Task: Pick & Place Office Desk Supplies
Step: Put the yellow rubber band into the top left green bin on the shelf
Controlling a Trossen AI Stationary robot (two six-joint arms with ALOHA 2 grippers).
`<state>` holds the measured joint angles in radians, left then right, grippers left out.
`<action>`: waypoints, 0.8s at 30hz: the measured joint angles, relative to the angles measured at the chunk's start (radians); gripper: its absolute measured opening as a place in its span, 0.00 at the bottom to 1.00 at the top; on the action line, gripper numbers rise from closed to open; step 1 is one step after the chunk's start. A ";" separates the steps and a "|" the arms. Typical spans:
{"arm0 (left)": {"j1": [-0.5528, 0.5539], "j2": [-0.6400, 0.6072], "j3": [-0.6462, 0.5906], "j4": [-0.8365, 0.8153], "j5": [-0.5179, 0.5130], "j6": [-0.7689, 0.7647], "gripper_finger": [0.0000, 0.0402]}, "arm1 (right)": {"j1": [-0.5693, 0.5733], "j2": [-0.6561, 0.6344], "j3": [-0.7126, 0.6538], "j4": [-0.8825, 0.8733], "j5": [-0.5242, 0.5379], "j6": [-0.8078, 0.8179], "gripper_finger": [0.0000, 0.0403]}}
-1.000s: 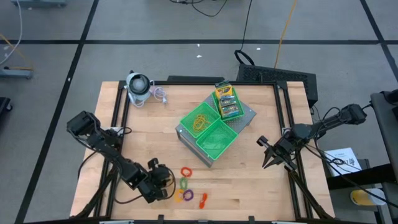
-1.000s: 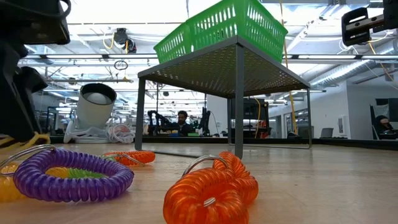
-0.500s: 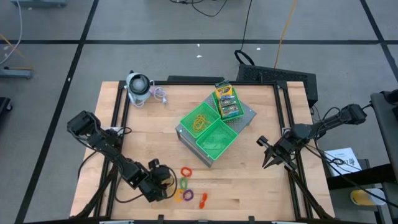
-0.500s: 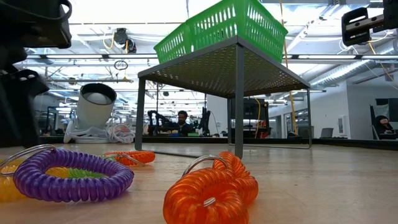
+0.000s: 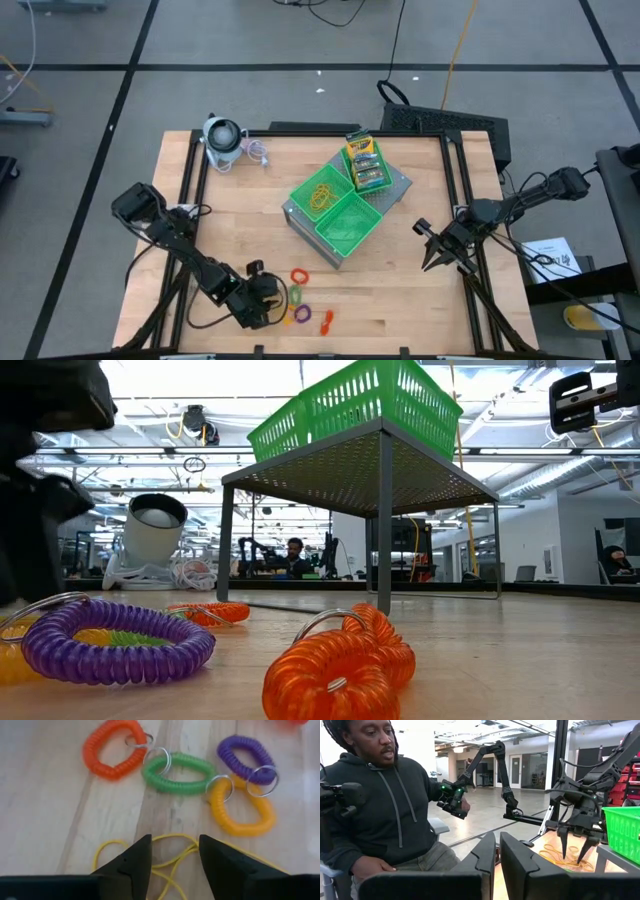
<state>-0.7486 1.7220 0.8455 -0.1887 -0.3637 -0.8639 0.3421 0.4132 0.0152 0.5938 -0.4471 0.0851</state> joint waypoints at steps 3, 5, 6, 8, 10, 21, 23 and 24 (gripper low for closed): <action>0.006 0.031 0.000 0.005 -0.006 0.002 0.40 | 0.000 0.000 0.000 0.000 0.000 0.000 0.05; 0.011 0.044 0.002 0.007 -0.008 -0.008 0.39 | 0.000 0.000 0.000 0.000 0.000 0.000 0.05; 0.011 0.048 0.003 0.005 -0.010 -0.009 0.39 | 0.000 0.000 0.000 0.000 0.000 0.000 0.05; 0.011 0.054 0.003 0.004 -0.019 -0.009 0.39 | 0.000 0.000 0.000 0.000 0.000 0.000 0.05; 0.011 0.055 0.003 0.001 -0.016 0.000 0.39 | 0.000 0.000 0.000 0.000 0.000 0.000 0.05; 0.009 0.056 0.004 -0.087 0.052 0.007 0.39 | 0.000 0.000 0.000 0.000 0.000 0.000 0.05; 0.008 0.056 0.005 -0.097 0.044 -0.001 0.39 | 0.000 0.000 0.000 0.000 0.000 0.000 0.05; 0.008 0.056 0.005 -0.098 0.040 -0.001 0.39 | 0.000 0.000 0.000 0.000 0.000 0.000 0.05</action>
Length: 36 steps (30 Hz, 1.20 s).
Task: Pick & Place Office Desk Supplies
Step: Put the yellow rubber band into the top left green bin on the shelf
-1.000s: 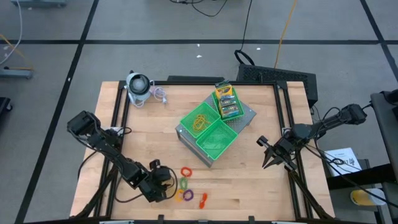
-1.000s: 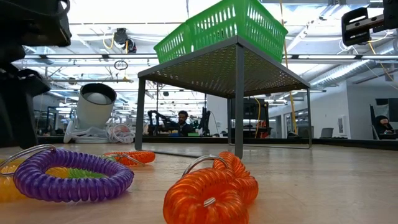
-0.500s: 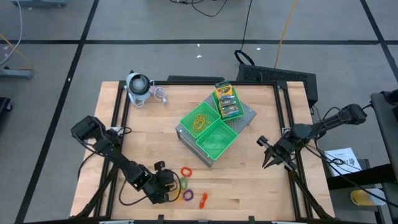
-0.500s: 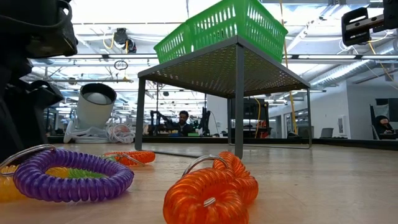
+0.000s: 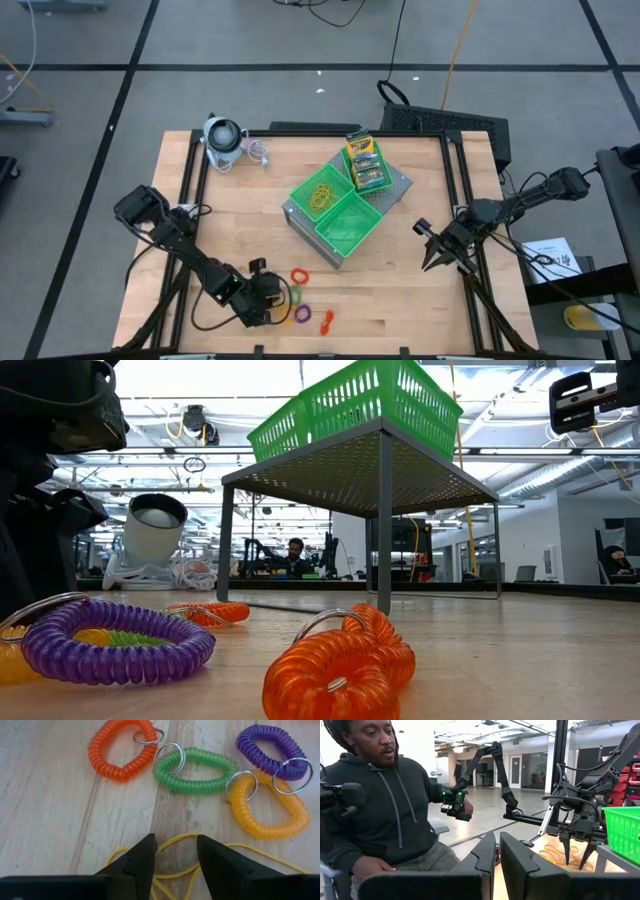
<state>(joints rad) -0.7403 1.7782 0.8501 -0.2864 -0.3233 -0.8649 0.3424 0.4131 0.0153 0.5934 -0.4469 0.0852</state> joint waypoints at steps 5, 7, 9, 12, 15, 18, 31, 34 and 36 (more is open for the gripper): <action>0.006 0.001 -0.001 0.000 -0.013 0.019 0.32 | 0.000 0.000 0.000 0.000 0.000 0.000 0.05; 0.007 0.001 -0.002 -0.005 -0.016 0.021 0.26 | 0.000 0.000 0.000 0.000 0.000 0.000 0.05; 0.007 0.001 -0.003 -0.010 -0.022 0.022 0.18 | 0.000 0.000 0.000 0.000 0.000 0.000 0.05; 0.011 0.001 -0.004 -0.017 -0.026 0.022 0.06 | 0.000 0.000 0.000 0.000 0.000 0.000 0.05; 0.016 0.002 -0.004 -0.016 -0.027 0.019 0.02 | 0.000 0.000 0.000 0.000 0.000 0.000 0.05; 0.019 0.000 -0.004 0.002 -0.077 0.006 0.01 | 0.000 0.000 0.000 0.000 0.000 0.000 0.05; 0.041 -0.173 -0.007 0.047 -0.250 0.119 0.01 | 0.000 0.000 0.000 0.000 0.000 0.000 0.05; 0.038 -0.209 -0.006 0.054 -0.276 0.137 0.00 | 0.000 0.000 0.000 0.000 0.000 0.000 0.05; 0.039 -0.228 -0.006 0.056 -0.298 0.138 0.00 | 0.000 0.000 0.000 0.000 0.000 0.000 0.05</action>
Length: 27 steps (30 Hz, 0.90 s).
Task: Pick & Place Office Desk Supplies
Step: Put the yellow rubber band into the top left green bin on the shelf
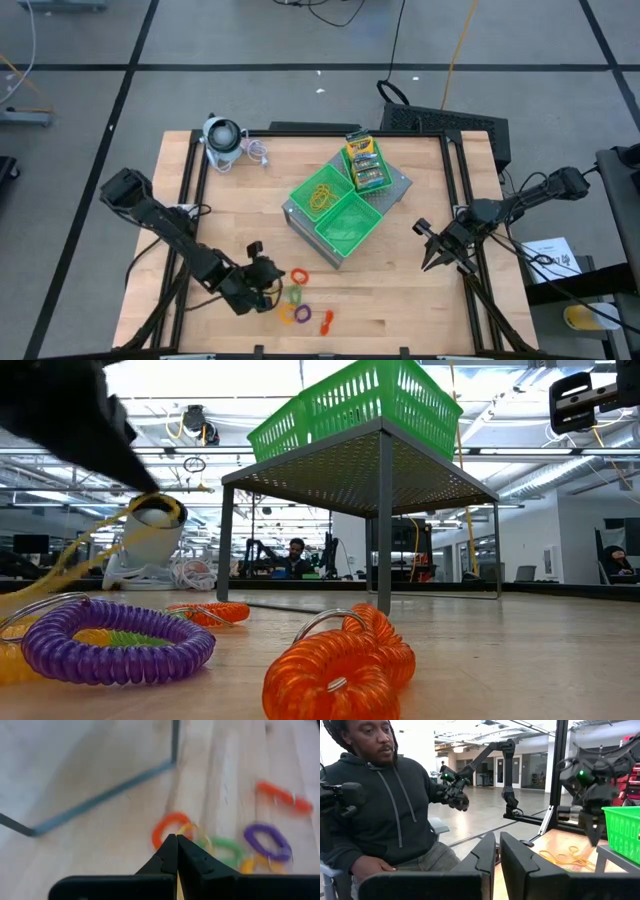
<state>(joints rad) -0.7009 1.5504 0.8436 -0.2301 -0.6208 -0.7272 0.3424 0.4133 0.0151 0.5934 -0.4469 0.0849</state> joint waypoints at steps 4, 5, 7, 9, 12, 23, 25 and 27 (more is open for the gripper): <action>0.001 -0.056 0.000 0.006 -0.016 0.000 0.00 | 0.000 0.000 0.000 0.000 0.000 0.000 0.05; 0.001 -0.070 0.000 0.009 -0.016 0.000 0.00 | 0.000 0.000 0.000 0.000 0.000 0.000 0.05; 0.000 -0.100 0.000 0.037 -0.036 0.014 0.00 | 0.000 0.000 0.000 0.000 0.000 0.000 0.05; 0.001 -0.133 0.000 0.070 -0.069 0.047 0.00 | 0.000 0.000 0.000 0.000 0.000 0.000 0.05; 0.001 -0.182 0.001 0.142 -0.111 0.116 0.00 | 0.000 0.000 0.000 0.000 0.000 0.000 0.05; 0.009 -0.287 0.003 0.452 -0.214 0.492 0.00 | 0.000 0.000 0.000 0.000 0.000 0.000 0.05; 0.019 -0.289 0.003 0.511 -0.228 0.562 0.00 | 0.000 0.000 0.000 0.000 0.000 0.000 0.05; 0.031 -0.289 0.003 0.576 -0.242 0.639 0.00 | 0.000 0.000 0.000 0.000 0.000 0.000 0.05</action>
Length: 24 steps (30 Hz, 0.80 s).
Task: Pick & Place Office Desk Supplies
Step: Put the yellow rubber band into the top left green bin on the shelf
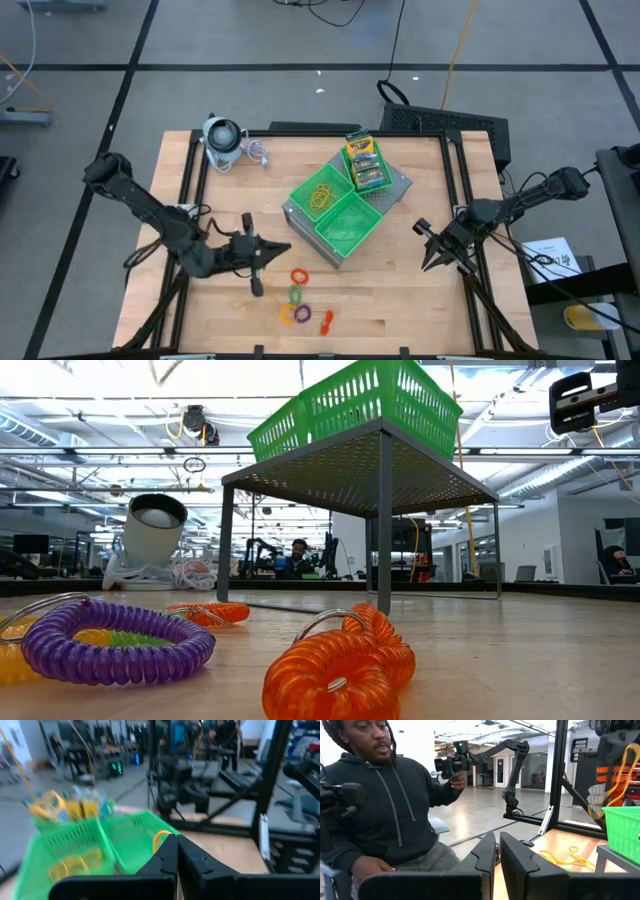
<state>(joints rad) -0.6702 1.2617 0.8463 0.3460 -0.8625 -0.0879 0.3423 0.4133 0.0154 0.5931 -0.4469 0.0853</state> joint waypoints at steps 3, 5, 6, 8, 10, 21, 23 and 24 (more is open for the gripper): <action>0.022 0.000 0.000 0.112 -0.007 0.119 0.00 | 0.000 0.000 0.000 0.000 0.000 0.000 0.05; 0.041 0.000 0.000 0.195 -0.011 0.190 0.00 | 0.000 0.000 0.000 0.000 0.000 0.000 0.05; 0.054 0.000 0.000 0.237 -0.019 0.225 0.00 | 0.000 0.000 0.000 0.000 0.000 0.000 0.05; 0.079 0.000 0.000 0.306 -0.051 0.282 0.00 | 0.000 0.000 0.000 0.000 0.000 0.000 0.05; 0.110 0.000 0.000 0.350 -0.082 0.326 0.00 | 0.000 0.000 0.000 0.000 0.000 0.000 0.05; 0.285 0.000 0.000 0.348 -0.010 0.302 0.01 | 0.000 0.000 0.000 0.000 0.000 0.000 0.05; 0.318 0.000 0.000 0.298 0.012 0.255 0.01 | 0.000 0.000 0.000 0.000 0.000 0.000 0.05; 0.333 0.000 0.000 0.272 0.020 0.234 0.01 | 0.000 0.000 0.000 0.000 0.000 0.000 0.05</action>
<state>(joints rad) -0.3371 1.2617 0.8467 0.6176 -0.8426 0.1466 0.3423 0.4129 0.0154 0.5934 -0.4469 0.0849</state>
